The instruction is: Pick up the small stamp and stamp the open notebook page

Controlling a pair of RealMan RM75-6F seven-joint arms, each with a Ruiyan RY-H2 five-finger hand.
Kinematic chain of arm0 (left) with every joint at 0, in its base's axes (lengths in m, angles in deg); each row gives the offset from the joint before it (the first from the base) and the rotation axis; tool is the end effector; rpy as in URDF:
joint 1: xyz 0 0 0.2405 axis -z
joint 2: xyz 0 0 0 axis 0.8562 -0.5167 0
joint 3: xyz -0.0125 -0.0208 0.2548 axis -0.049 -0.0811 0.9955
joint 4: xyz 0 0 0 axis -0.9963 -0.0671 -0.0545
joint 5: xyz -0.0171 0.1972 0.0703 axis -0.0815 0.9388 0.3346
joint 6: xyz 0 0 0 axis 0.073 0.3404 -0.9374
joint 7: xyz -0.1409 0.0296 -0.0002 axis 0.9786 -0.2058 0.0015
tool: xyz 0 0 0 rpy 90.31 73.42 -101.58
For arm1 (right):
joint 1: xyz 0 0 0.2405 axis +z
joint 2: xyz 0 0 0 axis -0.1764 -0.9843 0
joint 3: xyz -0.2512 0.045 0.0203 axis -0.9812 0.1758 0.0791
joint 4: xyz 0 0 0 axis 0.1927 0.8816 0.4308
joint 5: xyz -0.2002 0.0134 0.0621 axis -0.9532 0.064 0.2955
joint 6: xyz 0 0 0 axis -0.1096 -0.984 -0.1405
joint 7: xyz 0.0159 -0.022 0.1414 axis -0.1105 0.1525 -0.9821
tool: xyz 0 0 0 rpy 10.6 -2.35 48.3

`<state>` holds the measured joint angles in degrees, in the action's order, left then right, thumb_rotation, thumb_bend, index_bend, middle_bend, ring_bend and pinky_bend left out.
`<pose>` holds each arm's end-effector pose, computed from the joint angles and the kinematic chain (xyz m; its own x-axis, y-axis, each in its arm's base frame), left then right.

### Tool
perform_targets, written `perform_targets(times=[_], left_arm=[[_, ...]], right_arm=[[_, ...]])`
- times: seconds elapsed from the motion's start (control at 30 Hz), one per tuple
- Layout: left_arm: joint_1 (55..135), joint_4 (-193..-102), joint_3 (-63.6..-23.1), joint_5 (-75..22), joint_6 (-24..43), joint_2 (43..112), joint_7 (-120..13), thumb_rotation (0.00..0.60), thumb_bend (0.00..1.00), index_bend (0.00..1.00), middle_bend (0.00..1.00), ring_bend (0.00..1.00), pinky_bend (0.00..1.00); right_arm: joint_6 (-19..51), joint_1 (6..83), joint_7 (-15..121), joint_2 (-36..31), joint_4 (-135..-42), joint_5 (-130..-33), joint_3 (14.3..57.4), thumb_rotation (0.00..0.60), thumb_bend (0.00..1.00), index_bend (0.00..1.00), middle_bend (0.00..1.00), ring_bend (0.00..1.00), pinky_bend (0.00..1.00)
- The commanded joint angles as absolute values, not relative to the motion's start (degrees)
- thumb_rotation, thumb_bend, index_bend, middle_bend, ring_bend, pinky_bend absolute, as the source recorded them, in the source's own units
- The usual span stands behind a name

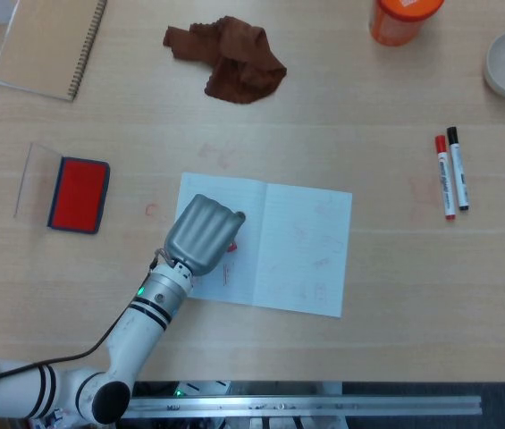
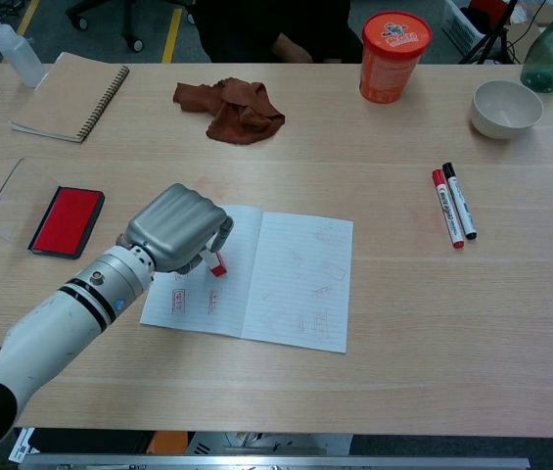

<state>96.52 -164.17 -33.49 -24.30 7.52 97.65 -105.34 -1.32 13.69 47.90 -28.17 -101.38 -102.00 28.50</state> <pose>-0.1302 0.2399 -0.0942 0.7283 0.1817 0.6607 0.6403 -0.5237 -0.5619 -0.3485 -0.1747 0.2052 0.4719 -0.0591 0.8797 -0.8771 0.0696 0.4752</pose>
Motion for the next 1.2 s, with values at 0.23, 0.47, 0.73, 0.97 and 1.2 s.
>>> perform_targets(times=[0.23,0.47,0.73,0.97,1.2], left_arm=[[95.15,-161.86,-32.70,-22.63,7.20,98.99,-104.57,0.600,0.32,0.60,1.00,1.00,1.00],[94.62,-161.21,-32.56,-21.77,7.53,99.83,-104.89,0.600,0.33,0.60,1.00,1.00,1.00],[94.82,-160.56,-33.42,-22.46,8.83,100.96,-106.42,0.600,0.32,0.60,1.00,1.00,1.00],[94.99,-160.29,-33.82,-23.11,9.52,101.30,-107.95,0.600,0.33,0.60,1.00,1.00,1.00],[95.43,-160.33,-34.17,-23.82,10.23,101.56,-109.66,0.600,0.33,0.60,1.00,1.00,1.00]], right_arm=[[-1.68,13.35,47.95,-28.34,-101.54,-101.79,28.54,0.600,0.36,0.45,0.42,0.28,0.31],[-1.91,13.08,47.85,-28.29,-101.47,-101.73,28.50,0.600,0.36,0.45,0.42,0.28,0.31],[-2.12,12.77,47.23,-28.09,-100.85,-101.64,28.48,0.600,0.36,0.45,0.42,0.28,0.31],[-2.26,12.53,46.40,-27.85,-100.11,-101.48,28.55,0.600,0.36,0.45,0.42,0.28,0.31],[-2.21,12.47,45.83,-27.55,-99.51,-101.47,28.59,0.600,0.36,0.45,0.42,0.28,0.31]])
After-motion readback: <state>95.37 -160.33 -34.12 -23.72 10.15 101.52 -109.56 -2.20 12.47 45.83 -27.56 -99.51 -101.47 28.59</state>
